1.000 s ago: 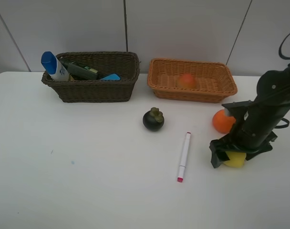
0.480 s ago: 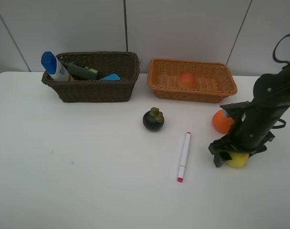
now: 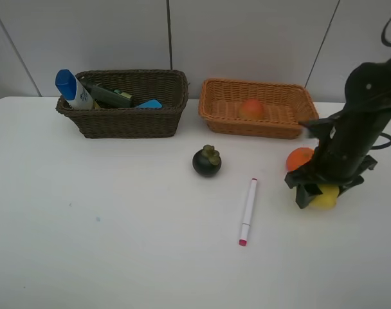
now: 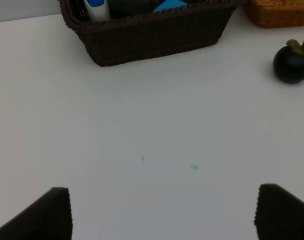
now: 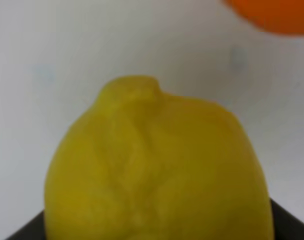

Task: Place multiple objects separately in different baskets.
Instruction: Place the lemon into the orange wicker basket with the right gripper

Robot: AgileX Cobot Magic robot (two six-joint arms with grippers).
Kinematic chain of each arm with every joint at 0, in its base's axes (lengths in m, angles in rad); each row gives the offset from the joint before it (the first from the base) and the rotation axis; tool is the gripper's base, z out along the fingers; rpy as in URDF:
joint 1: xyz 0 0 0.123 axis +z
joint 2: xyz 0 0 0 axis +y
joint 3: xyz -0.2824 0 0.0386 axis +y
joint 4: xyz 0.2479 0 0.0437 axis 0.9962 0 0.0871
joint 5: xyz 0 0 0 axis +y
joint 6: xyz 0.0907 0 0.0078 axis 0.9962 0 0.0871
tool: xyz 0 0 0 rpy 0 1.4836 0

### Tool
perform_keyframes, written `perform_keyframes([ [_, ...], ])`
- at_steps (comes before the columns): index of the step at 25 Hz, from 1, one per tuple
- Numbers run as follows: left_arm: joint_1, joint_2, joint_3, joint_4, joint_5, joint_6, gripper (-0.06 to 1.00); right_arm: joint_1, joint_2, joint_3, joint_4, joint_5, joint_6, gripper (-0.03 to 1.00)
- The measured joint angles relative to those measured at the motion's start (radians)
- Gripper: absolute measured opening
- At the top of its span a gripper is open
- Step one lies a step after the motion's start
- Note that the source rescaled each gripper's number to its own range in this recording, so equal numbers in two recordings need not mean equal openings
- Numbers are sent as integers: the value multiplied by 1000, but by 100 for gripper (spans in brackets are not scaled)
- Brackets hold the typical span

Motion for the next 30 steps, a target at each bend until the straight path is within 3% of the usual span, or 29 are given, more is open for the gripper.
perform_keyframes([
  [7, 0, 0, 0, 0, 0, 0, 84, -48, 29, -355, 10, 163, 0, 58],
  [19, 0, 0, 0, 0, 0, 0, 84, -94, 461, -964, -28, 198, 38, 59],
  [24, 0, 0, 0, 0, 0, 0, 84, -94, 508, -1031, -88, 209, 75, 93],
  [30, 0, 0, 0, 0, 0, 0, 84, -94, 506, -1034, -85, 294, 99, 100],
])
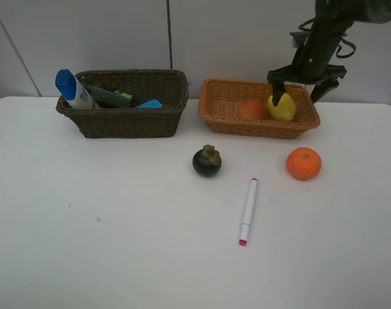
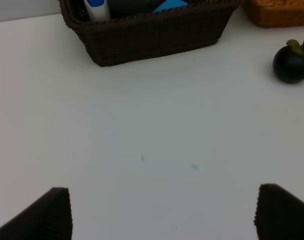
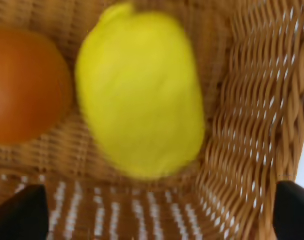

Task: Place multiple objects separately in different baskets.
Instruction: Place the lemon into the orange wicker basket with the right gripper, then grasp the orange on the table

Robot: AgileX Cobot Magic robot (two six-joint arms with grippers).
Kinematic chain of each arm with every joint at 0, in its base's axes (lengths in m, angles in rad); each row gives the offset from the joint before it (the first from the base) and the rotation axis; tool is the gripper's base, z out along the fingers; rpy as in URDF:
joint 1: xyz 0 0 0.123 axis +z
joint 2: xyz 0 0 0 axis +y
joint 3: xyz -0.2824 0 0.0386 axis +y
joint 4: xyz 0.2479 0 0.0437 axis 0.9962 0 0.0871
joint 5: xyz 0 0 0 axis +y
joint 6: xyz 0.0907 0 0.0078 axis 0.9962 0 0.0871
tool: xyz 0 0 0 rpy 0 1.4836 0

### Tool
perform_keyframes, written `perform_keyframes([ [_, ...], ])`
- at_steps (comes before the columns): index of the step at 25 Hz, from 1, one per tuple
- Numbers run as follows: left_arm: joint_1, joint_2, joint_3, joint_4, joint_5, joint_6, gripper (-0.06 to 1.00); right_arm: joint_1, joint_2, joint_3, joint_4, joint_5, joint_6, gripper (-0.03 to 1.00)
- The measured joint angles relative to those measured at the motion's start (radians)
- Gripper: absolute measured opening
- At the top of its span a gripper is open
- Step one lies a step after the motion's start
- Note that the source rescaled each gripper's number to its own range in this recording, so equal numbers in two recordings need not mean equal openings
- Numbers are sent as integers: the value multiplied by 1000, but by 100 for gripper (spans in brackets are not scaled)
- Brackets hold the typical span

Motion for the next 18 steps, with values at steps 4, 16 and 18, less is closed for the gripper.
perform_keyframes([
  [4, 0, 0, 0, 0, 0, 0, 84, 0, -40, 0, 64, 69, 7, 100],
  [16, 0, 0, 0, 0, 0, 0, 84, 0, -281, 357, 111, 71, 13, 100],
  [18, 0, 0, 0, 0, 0, 0, 84, 0, -300, 461, 125, 75, 15, 100],
])
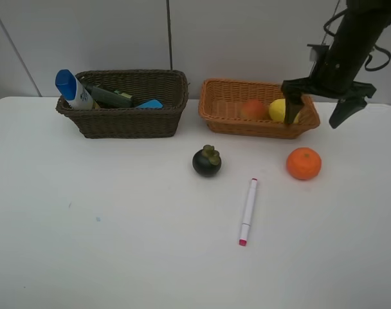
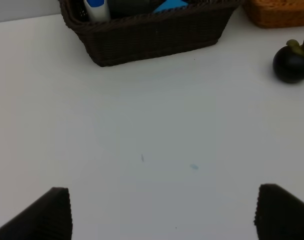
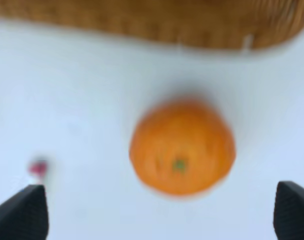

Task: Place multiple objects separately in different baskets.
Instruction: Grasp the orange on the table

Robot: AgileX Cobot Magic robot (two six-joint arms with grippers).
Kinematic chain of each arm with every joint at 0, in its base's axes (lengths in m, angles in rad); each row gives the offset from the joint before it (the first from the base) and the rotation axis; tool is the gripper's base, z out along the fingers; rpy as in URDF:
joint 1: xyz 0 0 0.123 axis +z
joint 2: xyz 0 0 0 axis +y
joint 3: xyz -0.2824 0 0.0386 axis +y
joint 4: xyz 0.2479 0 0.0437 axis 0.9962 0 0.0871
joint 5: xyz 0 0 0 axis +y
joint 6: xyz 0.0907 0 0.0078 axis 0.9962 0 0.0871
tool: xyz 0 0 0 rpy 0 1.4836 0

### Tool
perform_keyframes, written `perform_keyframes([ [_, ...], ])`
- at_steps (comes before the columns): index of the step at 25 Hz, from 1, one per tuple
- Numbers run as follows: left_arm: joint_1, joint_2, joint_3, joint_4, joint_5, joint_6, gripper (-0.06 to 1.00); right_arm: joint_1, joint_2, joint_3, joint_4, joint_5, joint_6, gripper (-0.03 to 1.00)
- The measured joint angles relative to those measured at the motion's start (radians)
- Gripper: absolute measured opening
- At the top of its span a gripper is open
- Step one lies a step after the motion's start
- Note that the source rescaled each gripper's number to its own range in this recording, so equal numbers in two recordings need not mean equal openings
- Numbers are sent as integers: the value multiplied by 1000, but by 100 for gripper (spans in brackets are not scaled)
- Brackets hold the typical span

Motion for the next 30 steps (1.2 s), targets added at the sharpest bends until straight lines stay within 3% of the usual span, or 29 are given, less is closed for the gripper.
perform_keyframes([
  [6, 0, 0, 0, 0, 0, 0, 84, 0, 0, 189, 0, -165, 2, 100],
  [14, 0, 0, 0, 0, 0, 0, 84, 0, 0, 262, -27, -386, 2, 100],
  [30, 0, 0, 0, 0, 0, 0, 84, 0, 128, 275, -96, -483, 2, 100],
])
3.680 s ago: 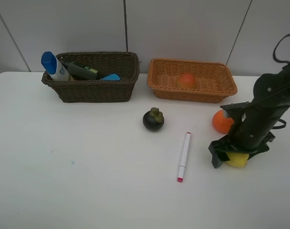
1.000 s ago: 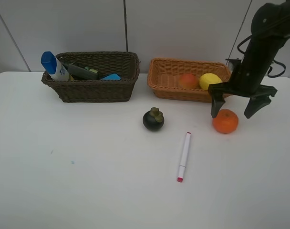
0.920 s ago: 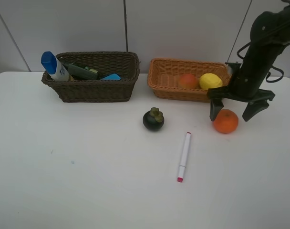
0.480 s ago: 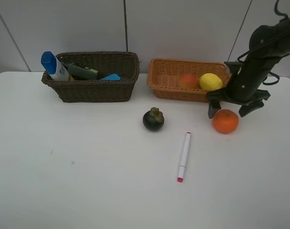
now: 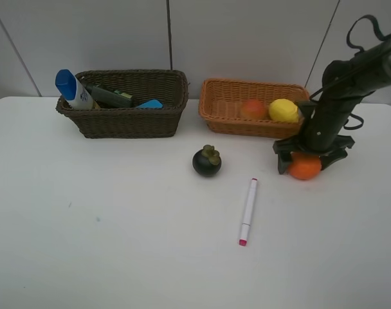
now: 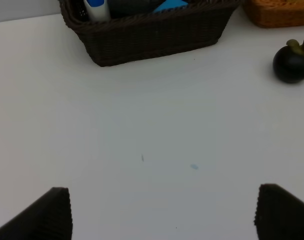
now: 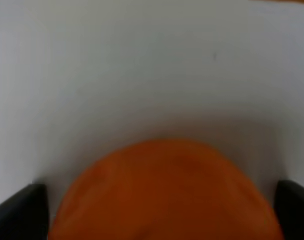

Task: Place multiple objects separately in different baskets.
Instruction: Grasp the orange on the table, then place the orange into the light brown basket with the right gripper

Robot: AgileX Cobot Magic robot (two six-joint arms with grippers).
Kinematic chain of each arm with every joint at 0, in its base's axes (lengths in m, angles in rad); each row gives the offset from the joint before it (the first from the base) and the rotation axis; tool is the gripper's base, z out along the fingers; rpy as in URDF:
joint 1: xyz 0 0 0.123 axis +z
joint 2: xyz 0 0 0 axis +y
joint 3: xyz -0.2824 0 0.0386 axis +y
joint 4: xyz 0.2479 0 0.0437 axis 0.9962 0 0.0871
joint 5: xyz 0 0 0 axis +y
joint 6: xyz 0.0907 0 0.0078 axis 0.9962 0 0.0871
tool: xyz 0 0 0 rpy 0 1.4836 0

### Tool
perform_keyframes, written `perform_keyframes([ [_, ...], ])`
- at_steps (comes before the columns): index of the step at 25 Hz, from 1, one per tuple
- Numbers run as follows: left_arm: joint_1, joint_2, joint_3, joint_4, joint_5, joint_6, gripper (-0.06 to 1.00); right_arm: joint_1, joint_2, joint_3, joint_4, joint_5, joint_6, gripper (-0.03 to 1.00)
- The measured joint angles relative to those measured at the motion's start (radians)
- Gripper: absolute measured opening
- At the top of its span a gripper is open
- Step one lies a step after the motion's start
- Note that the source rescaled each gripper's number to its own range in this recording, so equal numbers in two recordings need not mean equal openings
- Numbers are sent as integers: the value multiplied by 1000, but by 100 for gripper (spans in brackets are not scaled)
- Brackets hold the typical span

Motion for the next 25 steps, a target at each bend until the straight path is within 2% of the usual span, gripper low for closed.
perform_keyframes([
  [4, 0, 0, 0, 0, 0, 0, 84, 0, 3, -2, 0, -3, 0, 98],
  [6, 0, 0, 0, 0, 0, 0, 84, 0, 3, -2, 0, 2, 0, 90],
  [8, 0, 0, 0, 0, 0, 0, 84, 0, 3, -2, 1, 12, 0, 75],
  [14, 0, 0, 0, 0, 0, 0, 84, 0, 3, -4, 1, 32, 0, 75],
  [18, 0, 0, 0, 0, 0, 0, 84, 0, -9, -36, 0, 121, 0, 75],
  [21, 0, 0, 0, 0, 0, 0, 84, 0, -67, -98, 1, 182, 0, 75],
  [25, 0, 0, 0, 0, 0, 0, 84, 0, -146, -216, 23, 212, 0, 75],
])
